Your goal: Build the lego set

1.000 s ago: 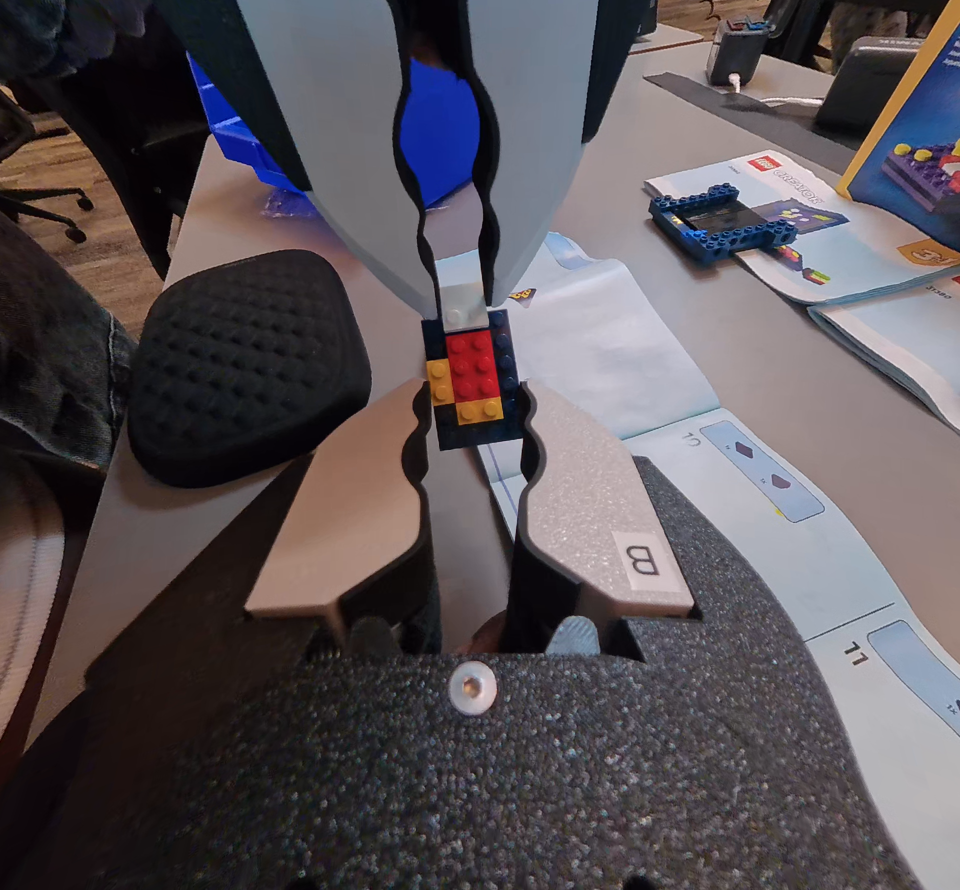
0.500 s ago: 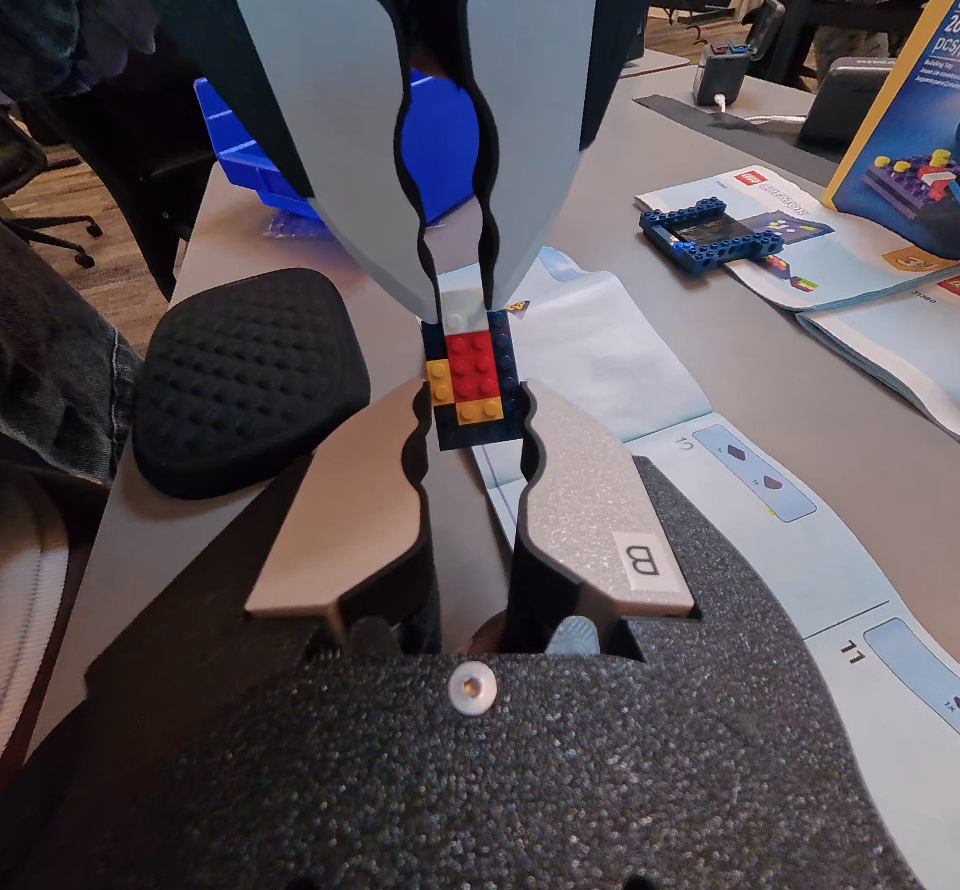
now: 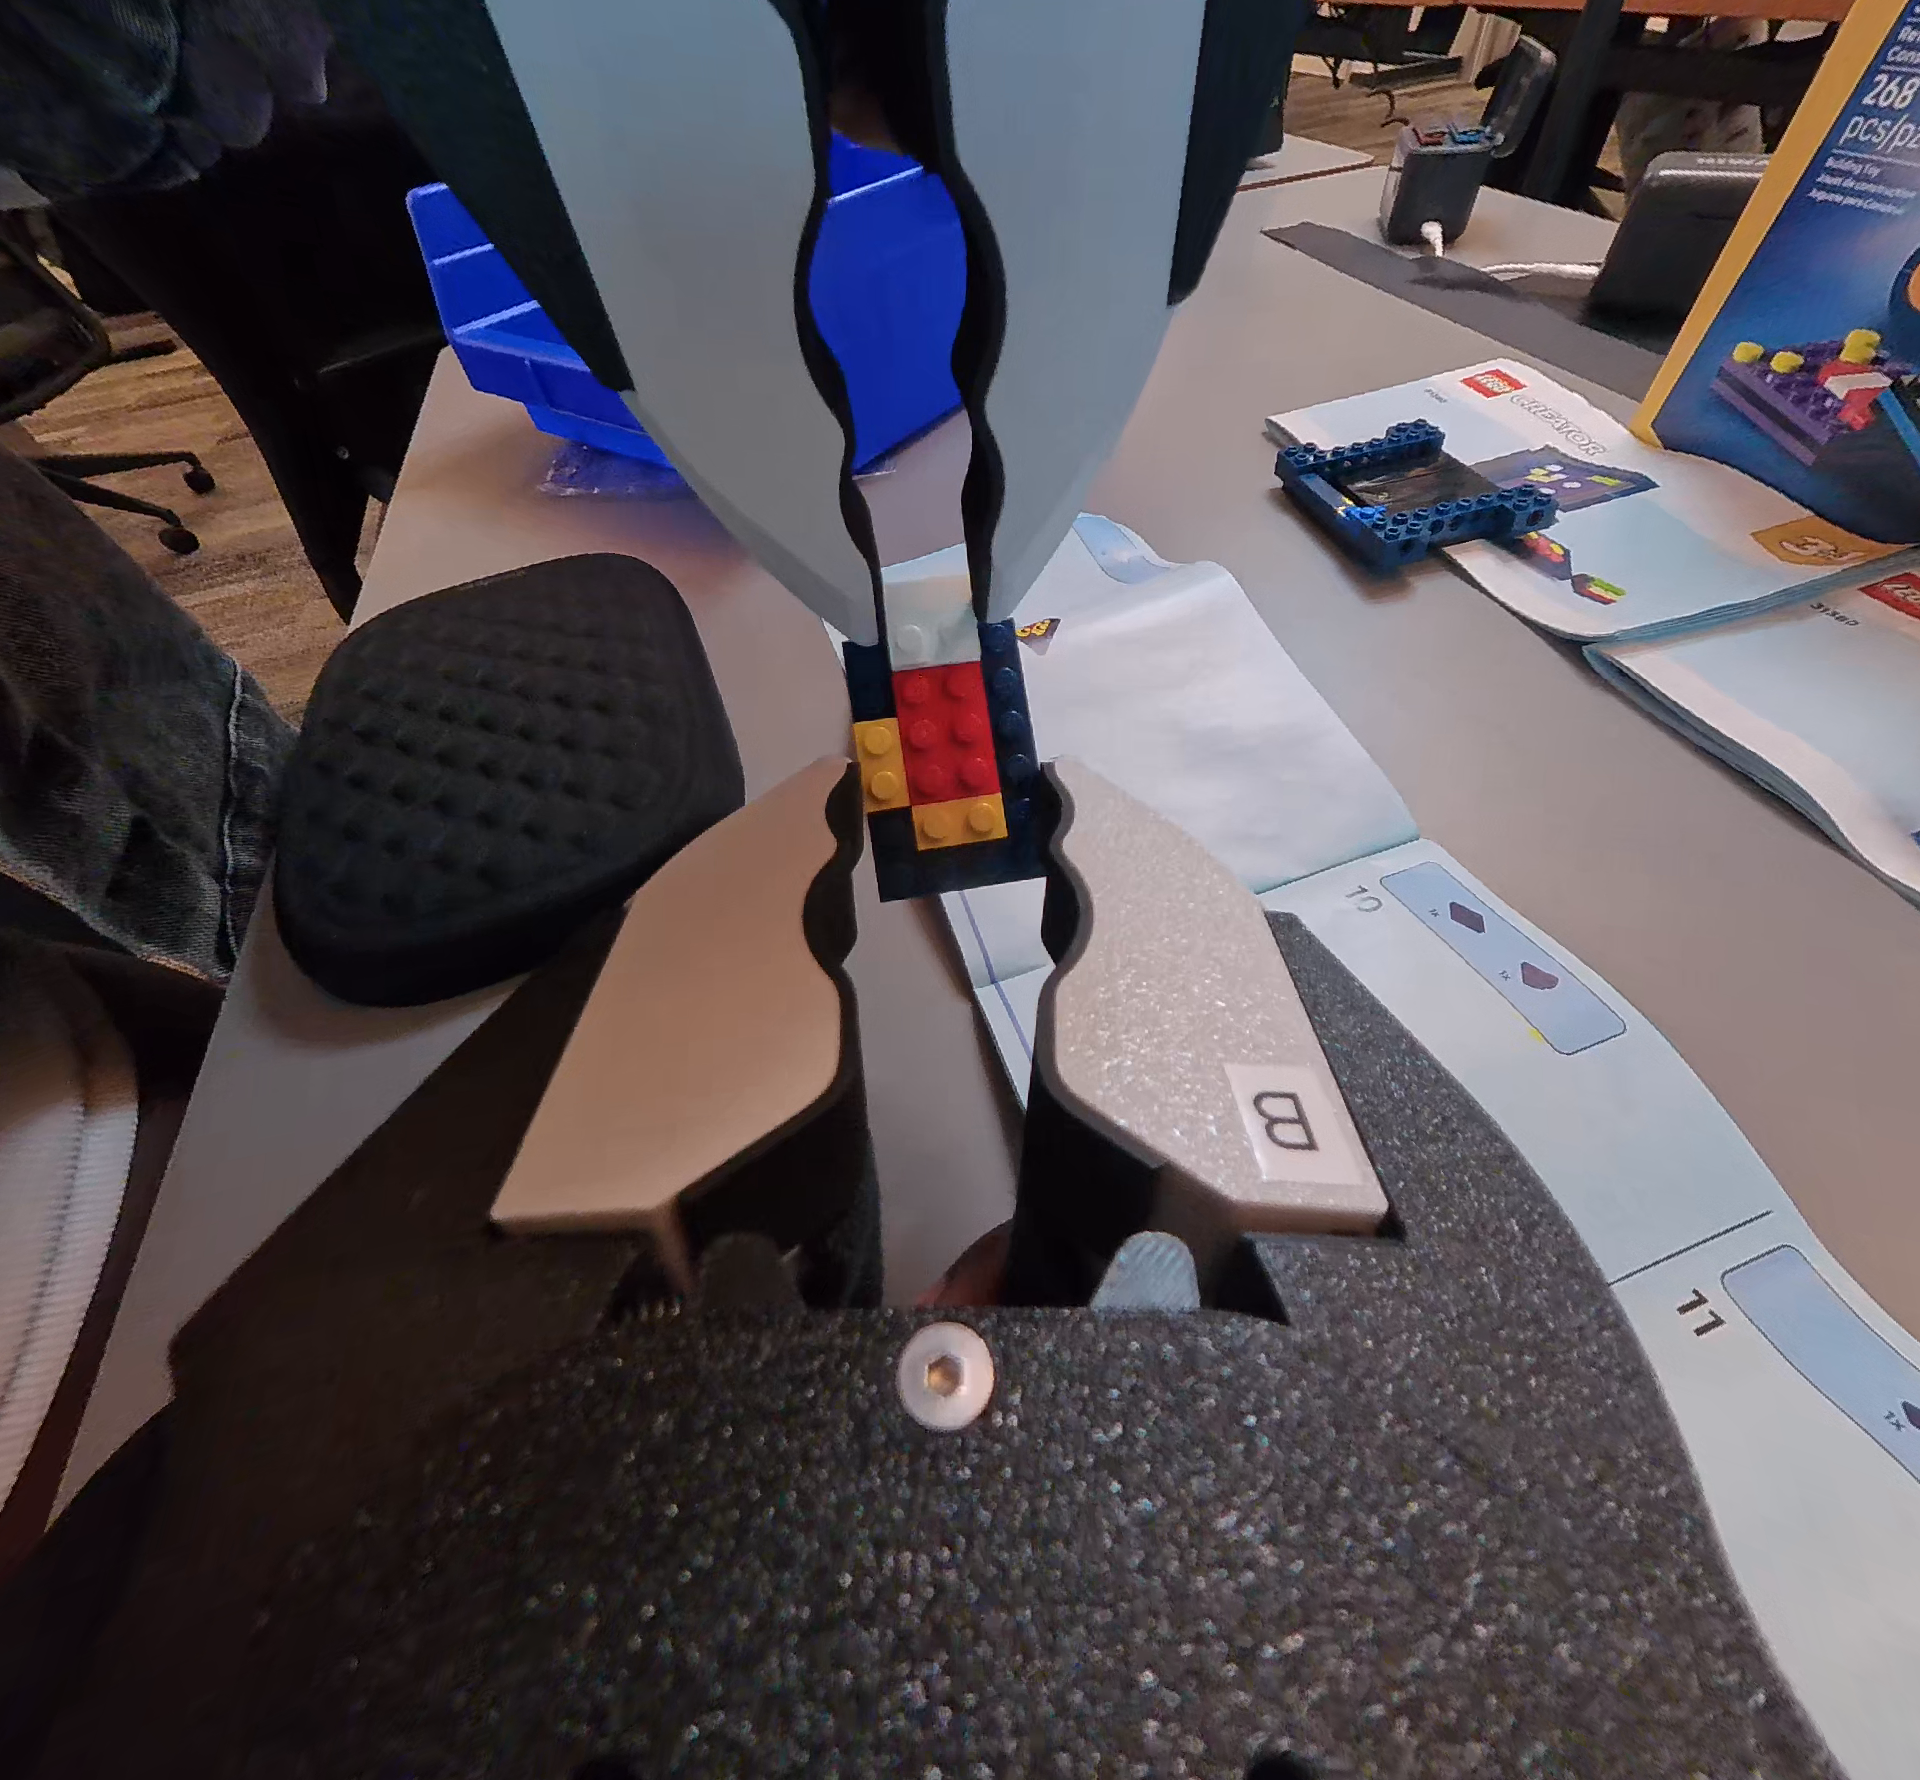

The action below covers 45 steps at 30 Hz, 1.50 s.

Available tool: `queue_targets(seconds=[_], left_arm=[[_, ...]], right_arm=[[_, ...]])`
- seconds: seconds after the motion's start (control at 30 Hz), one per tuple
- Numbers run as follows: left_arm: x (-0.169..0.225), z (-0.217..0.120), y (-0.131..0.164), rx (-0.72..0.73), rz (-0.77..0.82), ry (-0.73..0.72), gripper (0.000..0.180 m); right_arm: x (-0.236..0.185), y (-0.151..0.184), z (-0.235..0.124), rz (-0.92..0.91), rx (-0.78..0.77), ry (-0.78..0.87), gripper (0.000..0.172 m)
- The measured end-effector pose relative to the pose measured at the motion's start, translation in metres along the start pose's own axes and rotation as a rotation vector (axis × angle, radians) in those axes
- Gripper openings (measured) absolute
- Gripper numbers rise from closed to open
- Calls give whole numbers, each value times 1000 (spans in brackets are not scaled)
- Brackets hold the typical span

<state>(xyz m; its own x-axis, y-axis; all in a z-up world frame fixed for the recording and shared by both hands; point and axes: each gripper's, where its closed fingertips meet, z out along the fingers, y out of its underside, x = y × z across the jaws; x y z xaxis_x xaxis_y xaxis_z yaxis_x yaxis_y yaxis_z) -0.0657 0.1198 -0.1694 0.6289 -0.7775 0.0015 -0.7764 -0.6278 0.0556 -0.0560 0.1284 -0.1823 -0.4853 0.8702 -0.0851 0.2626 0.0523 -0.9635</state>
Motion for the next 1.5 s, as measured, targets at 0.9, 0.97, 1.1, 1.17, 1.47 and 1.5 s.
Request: queue_targets(seconds=[0.9, 0.97, 1.1, 1.17, 1.47, 1.5], left_arm=[[1, -1, -2, -13, 11, 0, 17], [0, -1, -2, -13, 9, -3, 17], [0, -2, -3, -14, 14, -4, 16], [0, -2, -3, -13, 13, -7, 17], [-1, -2, -5, -11, 18, -8, 17], [-1, -3, -6, -9, 18, -7, 18]], right_arm=[[1, -2, 0, -1, 13, 2, 32], [1, -2, 0, -1, 14, 2, 32], [1, -2, 0, 0, 15, 2, 32], [1, -2, 0, 0, 16, 2, 32], [1, -3, -1, 0, 18, 3, 32], [1, -3, -1, 0, 18, 3, 32]])
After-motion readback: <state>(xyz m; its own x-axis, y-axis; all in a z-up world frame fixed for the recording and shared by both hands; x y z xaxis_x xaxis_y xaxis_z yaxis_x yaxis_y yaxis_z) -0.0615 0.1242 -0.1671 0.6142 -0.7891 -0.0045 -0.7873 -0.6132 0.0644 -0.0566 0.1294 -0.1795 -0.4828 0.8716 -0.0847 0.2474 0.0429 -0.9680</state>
